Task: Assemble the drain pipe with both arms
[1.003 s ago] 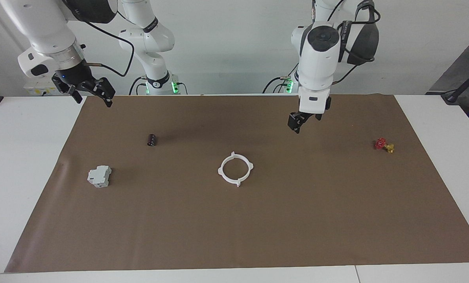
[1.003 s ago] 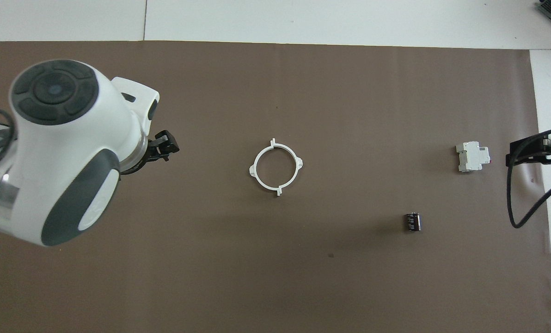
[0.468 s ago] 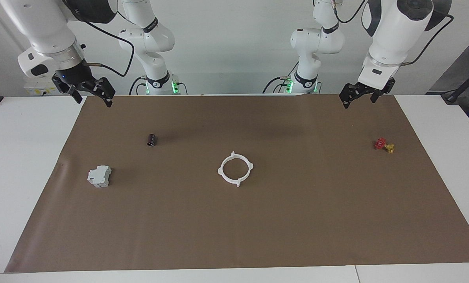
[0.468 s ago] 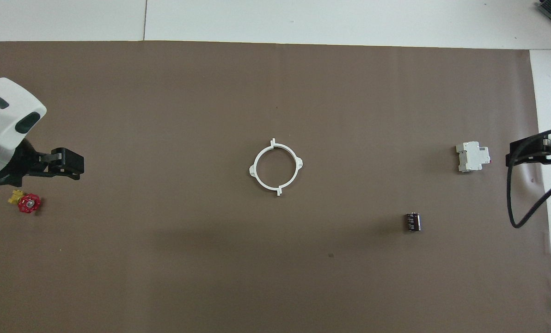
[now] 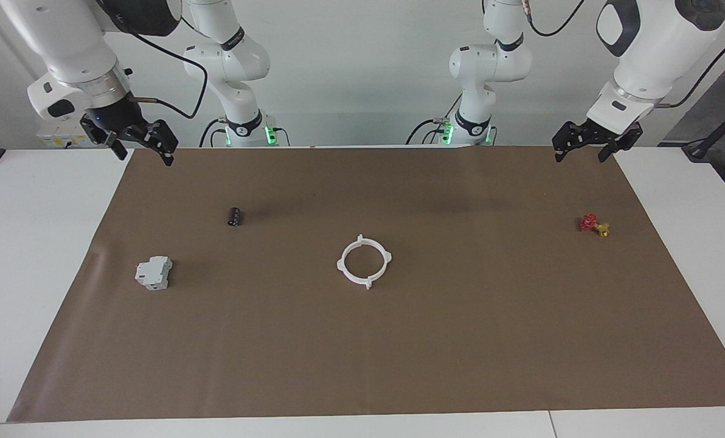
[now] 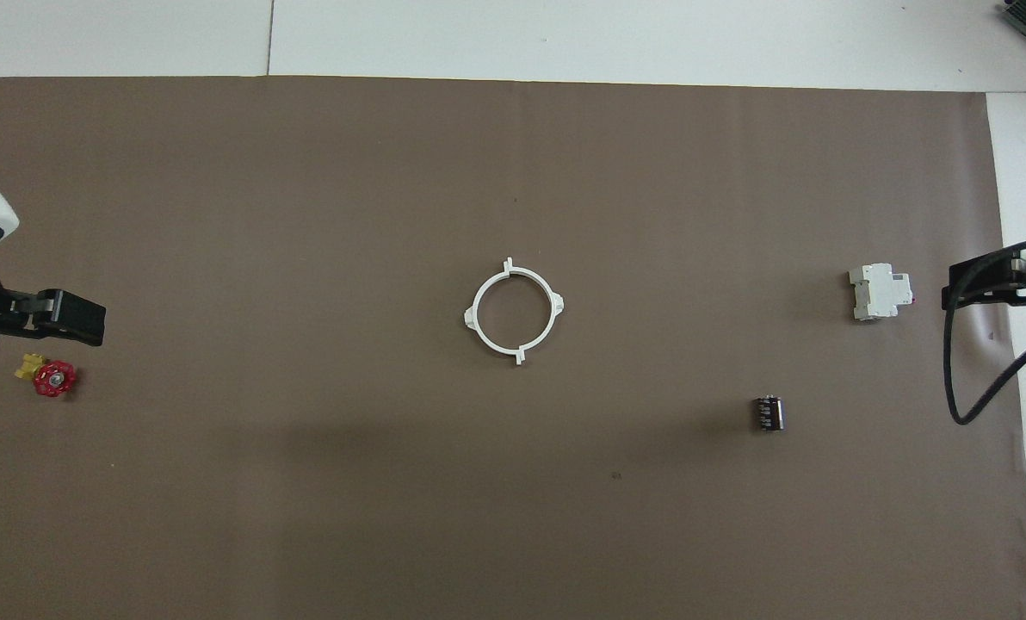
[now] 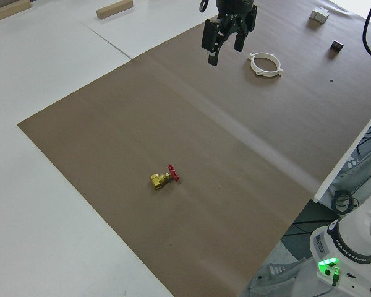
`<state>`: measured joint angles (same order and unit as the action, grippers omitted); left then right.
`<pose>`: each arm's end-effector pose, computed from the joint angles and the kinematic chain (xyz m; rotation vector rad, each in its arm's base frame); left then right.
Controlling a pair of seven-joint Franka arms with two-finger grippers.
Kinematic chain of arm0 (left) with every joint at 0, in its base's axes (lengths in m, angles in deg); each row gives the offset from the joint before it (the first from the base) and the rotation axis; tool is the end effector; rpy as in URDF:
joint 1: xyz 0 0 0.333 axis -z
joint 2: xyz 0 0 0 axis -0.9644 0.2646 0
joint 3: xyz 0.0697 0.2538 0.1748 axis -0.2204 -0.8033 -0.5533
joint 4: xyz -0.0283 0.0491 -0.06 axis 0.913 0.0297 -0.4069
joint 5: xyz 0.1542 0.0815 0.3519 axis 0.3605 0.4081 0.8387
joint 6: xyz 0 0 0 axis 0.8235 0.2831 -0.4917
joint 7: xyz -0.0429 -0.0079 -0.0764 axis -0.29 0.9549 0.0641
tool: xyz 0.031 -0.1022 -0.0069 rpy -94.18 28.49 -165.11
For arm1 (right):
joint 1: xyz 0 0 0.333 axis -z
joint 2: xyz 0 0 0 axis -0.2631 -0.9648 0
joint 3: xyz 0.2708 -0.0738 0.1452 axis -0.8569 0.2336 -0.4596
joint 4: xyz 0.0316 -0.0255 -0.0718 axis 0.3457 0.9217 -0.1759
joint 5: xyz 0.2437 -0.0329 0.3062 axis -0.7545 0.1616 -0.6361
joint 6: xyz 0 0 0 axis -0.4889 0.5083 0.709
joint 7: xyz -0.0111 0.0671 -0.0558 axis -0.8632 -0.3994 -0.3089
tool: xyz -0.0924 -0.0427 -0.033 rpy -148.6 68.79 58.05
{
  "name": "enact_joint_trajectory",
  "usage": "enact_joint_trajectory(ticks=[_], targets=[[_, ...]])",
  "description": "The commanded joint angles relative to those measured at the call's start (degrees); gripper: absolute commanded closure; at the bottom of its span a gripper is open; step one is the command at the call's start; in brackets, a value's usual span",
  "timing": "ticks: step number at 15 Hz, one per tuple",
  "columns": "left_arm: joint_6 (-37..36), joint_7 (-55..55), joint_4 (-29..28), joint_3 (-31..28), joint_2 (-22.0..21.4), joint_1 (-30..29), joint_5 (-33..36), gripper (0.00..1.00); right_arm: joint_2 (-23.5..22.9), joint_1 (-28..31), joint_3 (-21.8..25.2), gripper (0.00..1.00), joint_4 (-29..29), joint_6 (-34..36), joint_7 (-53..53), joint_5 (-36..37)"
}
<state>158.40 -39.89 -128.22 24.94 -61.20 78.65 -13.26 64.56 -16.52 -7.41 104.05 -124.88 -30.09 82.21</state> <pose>0.5214 0.0098 0.5945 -3.0925 0.2094 0.1627 0.5363 -0.0307 0.6242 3.0904 -0.2565 -0.0868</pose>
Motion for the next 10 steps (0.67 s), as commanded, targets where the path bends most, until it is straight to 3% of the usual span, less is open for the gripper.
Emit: enact_joint_trajectory(ticks=[1,7,10], targets=[[2.39,-1.18,-1.71,0.52,-1.45,-0.74,-1.0,0.0,0.72,0.12,-0.23,0.0,0.92,-0.05,1.33,-1.14],[9.68,-0.74,-8.55,0.52,-4.34,-0.74,-1.0,0.0,0.72,0.04,-0.32,0.0,0.92,-0.66,1.51,-1.14],[9.78,-0.57,-8.3,0.69,-4.26,-0.66,-1.0,0.0,0.72,0.04,-0.32,0.0,0.92,-0.93,1.42,-1.14]])
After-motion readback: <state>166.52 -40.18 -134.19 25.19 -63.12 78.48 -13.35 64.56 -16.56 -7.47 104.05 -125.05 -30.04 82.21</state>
